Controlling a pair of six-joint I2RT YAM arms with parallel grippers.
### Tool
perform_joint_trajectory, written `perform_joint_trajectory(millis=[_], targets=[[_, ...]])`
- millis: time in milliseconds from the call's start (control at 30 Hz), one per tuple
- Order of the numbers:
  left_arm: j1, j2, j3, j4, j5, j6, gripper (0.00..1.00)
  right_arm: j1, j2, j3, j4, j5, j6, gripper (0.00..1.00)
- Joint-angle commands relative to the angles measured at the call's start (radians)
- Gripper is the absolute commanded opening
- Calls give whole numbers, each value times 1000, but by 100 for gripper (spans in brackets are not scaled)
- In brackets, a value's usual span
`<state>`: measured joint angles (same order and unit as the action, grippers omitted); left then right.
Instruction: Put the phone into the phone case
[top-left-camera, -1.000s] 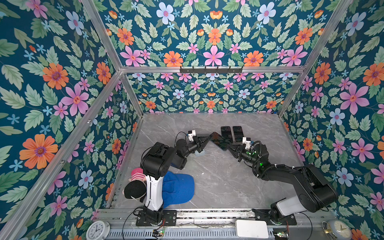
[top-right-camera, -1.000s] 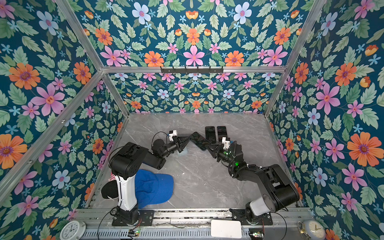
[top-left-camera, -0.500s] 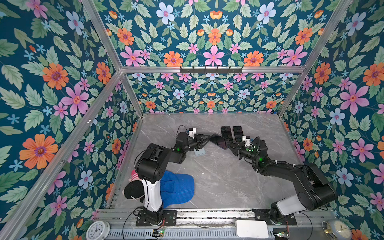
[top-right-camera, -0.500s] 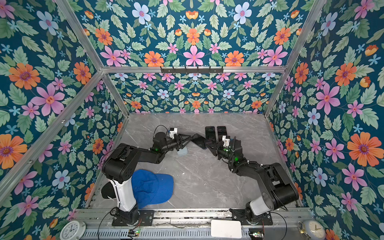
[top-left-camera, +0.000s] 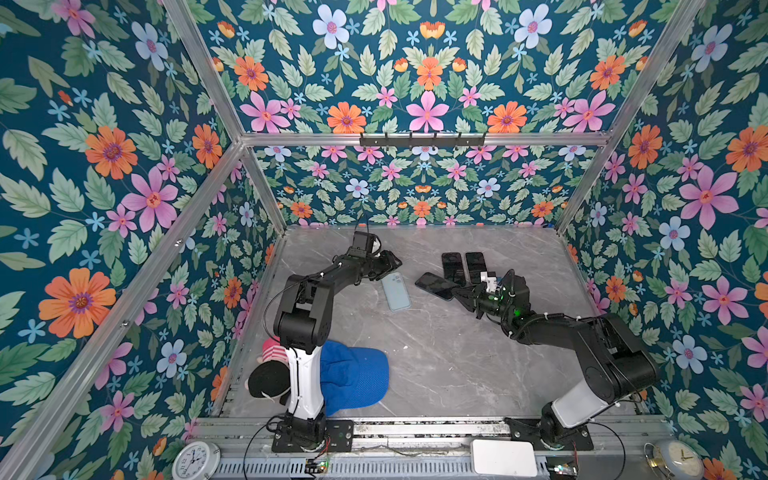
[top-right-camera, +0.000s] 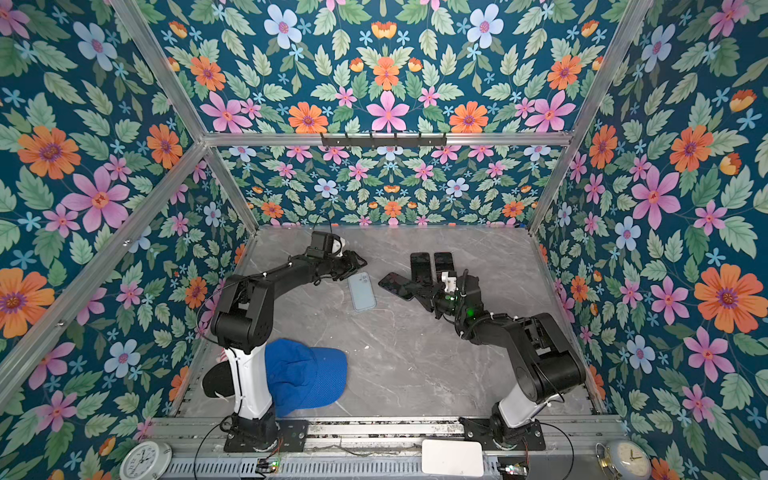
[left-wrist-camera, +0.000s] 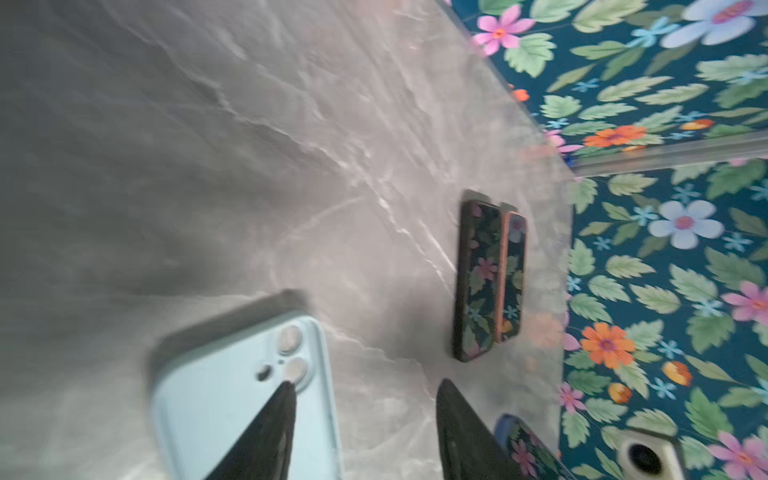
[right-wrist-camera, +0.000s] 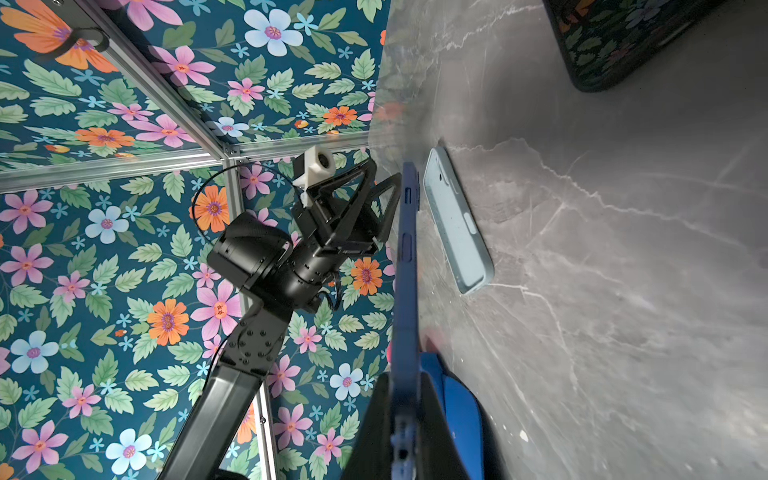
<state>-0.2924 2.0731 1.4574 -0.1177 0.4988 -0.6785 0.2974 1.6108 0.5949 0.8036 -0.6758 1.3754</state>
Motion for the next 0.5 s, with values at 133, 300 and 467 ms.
perform_joint_trajectory(millis=[133,300,467], targets=[[37,87,139,-176,-47,125,58,19,-31,51,-139,-43,-124,3],[42,176,276,-232,-46,153,59,42,-43,77,-221,-36,-177,3],[40,243,362,-255,-18,163,59,54,-31,87,-208,-44,-173,3]])
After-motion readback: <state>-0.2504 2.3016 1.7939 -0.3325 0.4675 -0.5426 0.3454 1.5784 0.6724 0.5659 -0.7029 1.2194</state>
